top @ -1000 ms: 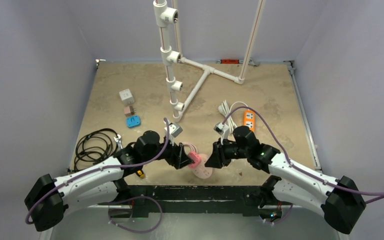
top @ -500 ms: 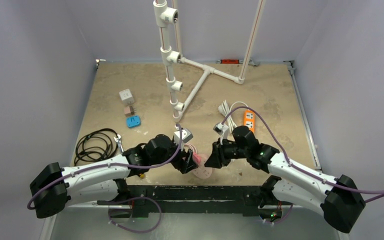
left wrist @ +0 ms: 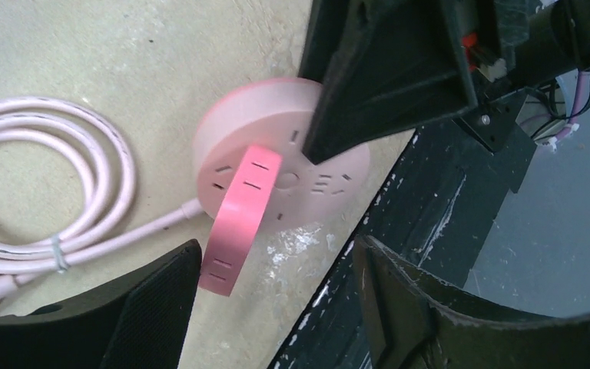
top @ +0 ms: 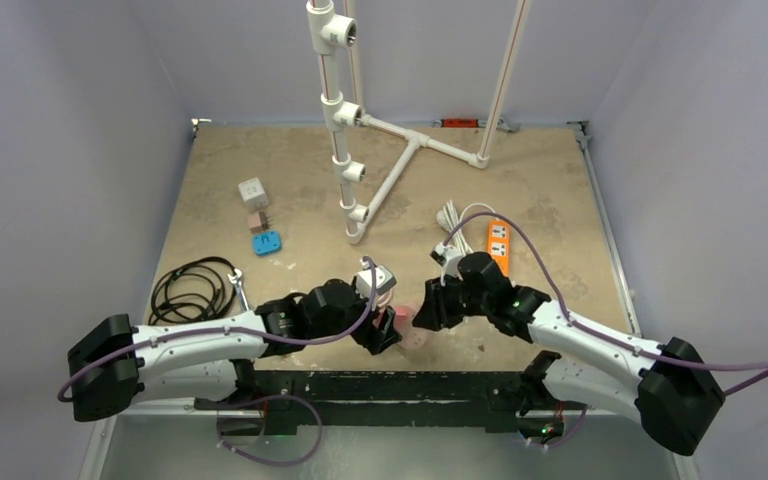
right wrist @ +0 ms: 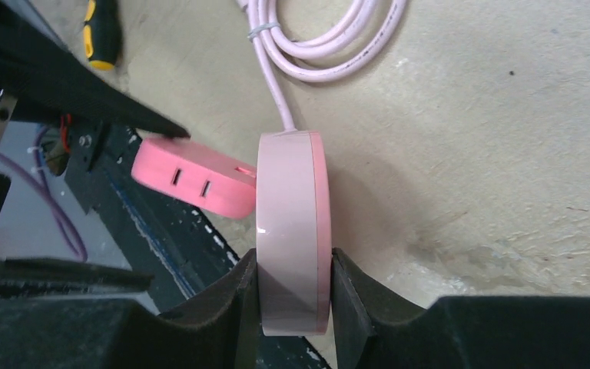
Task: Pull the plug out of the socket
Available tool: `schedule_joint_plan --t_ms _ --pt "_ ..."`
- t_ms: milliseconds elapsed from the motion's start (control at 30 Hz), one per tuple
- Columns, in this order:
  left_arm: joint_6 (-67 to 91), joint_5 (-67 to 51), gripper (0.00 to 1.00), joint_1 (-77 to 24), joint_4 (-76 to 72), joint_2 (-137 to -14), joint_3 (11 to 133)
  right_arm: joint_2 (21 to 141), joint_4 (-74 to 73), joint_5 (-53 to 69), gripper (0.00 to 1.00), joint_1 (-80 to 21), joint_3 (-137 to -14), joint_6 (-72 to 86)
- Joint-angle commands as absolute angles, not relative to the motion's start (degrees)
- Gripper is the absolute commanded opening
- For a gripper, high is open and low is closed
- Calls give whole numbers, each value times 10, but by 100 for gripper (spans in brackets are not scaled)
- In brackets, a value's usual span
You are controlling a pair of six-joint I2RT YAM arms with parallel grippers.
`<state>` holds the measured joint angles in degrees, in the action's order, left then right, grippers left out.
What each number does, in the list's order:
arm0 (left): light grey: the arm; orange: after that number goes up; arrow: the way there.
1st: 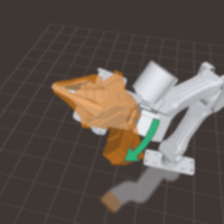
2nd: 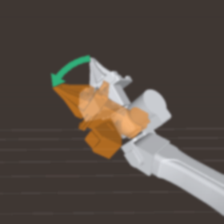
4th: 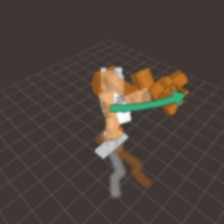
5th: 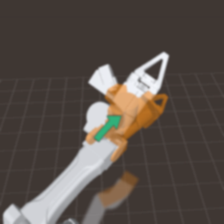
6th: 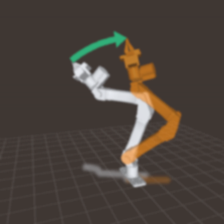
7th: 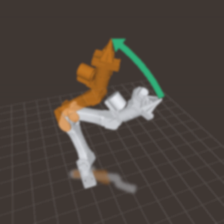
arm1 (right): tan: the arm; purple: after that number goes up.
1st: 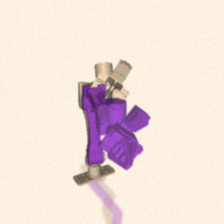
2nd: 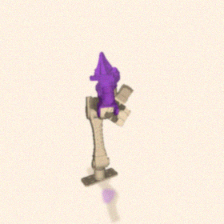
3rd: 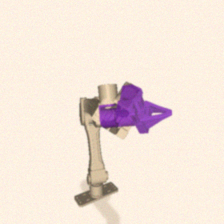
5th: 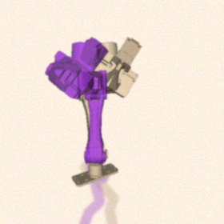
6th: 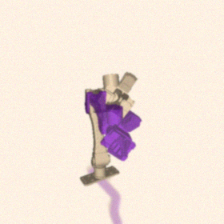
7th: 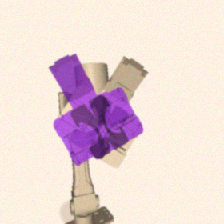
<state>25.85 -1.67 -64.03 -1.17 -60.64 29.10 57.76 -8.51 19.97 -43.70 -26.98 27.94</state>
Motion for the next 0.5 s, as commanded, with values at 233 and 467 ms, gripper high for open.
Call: schedule_joint_plan --t_ms 233,467 --pt "279 43 70 -713 -54 -651 337 582 -73 117 0 -436 -294 299" --pt "273 169 71 -716 33 -647 360 558 -84 113 0 -435 -292 290"
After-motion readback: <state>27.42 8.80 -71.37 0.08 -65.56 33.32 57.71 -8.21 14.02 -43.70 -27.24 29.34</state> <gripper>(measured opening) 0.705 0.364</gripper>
